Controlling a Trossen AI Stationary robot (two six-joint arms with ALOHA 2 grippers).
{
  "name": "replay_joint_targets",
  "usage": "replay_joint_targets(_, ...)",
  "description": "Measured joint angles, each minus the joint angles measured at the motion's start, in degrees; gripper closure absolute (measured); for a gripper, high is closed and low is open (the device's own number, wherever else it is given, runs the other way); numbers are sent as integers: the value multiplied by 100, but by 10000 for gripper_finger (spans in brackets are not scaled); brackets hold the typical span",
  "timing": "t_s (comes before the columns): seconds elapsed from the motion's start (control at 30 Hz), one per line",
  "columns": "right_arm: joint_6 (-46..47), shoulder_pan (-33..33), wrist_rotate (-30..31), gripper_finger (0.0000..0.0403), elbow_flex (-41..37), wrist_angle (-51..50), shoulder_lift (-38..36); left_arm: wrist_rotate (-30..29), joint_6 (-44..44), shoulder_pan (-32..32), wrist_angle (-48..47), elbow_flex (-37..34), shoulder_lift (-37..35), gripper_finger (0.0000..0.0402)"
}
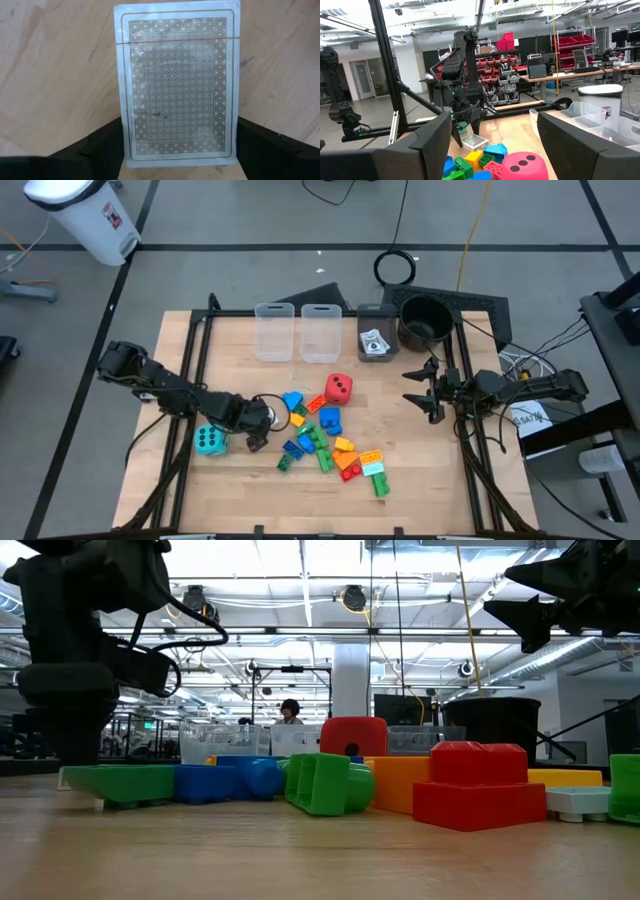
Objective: Pick & Place Toys
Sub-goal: Put the brown deck of cards into the black bin
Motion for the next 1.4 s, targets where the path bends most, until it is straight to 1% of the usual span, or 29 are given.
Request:
replay_joint_targets(0.17,0,0,-1,137,2,1,-1,-8,49,2,-200,43,-51,95)
replay_joint_targets(0.23,1,1,0,138,0,0,0,-129,69,-43,-368,127,-145,95)
replay_joint_targets(0.27,-1,-1,0,138,0,2,0,-253,99,-83,-443,188,-199,95)
replay_joint_targets(0.4,0,0,0,135,1,1,0,-1163,539,-158,-619,509,-494,95)
replay_joint_targets(0.5,0,-1,-1,136,0,2,1,-1580,924,-169,-751,848,-582,95)
replay_joint_targets(0.57,1,1,0,138,1,2,4,-1897,1349,-148,-882,1034,-594,95)
replay_joint_targets(0.7,-2,-1,0,136,1,18,4,-2569,2523,-138,-630,1321,-601,95)
replay_joint_targets(0.83,-1,-1,0,136,1,370,1,-3351,3977,-96,-299,1331,-590,95)
replay_joint_targets(0.93,0,-1,0,138,0,652,4,-3772,4786,6,51,1335,-597,95)
replay_joint_targets(1.17,0,-1,-2,136,0,865,3,-3862,6029,394,986,1335,-585,95)
replay_joint_targets(1.4,1,-1,-4,135,0,1006,21,-3900,7186,722,1843,1346,-359,95)
